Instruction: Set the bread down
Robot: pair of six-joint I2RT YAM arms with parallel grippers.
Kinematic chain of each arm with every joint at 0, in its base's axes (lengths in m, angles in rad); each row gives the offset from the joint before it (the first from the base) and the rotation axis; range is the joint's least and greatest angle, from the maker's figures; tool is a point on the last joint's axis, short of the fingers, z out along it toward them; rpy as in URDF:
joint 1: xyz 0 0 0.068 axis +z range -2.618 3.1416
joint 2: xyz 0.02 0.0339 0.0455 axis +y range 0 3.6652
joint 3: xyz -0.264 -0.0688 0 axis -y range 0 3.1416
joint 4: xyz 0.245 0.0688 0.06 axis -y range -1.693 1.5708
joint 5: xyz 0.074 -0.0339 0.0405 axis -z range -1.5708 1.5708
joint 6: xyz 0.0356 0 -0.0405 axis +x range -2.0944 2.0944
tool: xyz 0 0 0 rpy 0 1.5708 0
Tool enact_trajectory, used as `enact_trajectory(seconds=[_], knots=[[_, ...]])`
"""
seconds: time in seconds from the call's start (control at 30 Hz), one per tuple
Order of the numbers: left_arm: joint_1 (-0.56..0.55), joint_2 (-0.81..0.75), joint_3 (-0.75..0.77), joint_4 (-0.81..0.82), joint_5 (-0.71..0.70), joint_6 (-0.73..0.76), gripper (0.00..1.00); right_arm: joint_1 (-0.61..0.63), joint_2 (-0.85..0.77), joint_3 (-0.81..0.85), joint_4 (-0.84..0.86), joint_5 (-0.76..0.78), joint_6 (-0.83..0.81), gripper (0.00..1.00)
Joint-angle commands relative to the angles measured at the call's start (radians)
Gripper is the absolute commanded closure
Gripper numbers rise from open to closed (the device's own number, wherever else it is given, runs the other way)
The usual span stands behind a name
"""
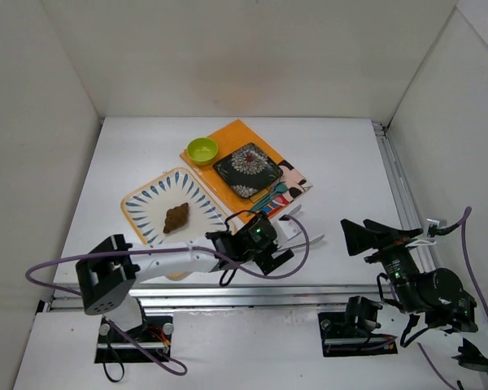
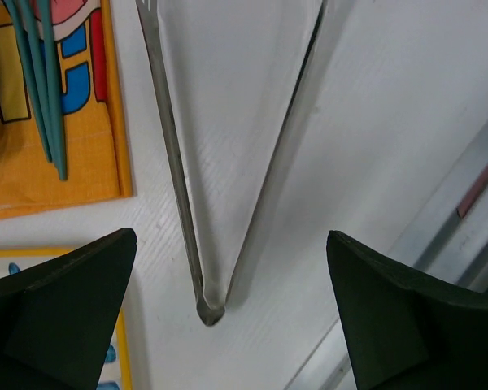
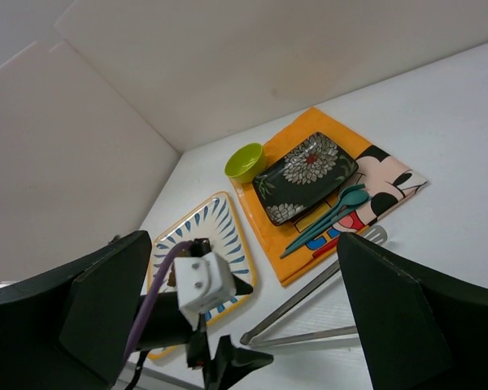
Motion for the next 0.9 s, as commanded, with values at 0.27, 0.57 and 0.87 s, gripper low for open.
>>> enact_trajectory(seconds=[0.27,0.57,0.87], knots=[[0.057,0.256,0.281,0.04,0.028,-0.012,0.0,0.006,0.014,0.0,0.037,-0.014,-0.004,0.02],[0.129,0.271,0.307,0.006,0.076,-0.016,0.01,0.006,0.004,-0.004,0.035,-0.031,-0.006,0.02],[0.165,0.271,0.291,0.0,0.162,-0.035,0.01,0.006,0.003,-0.003,0.031,-0.03,-0.006,0.02]])
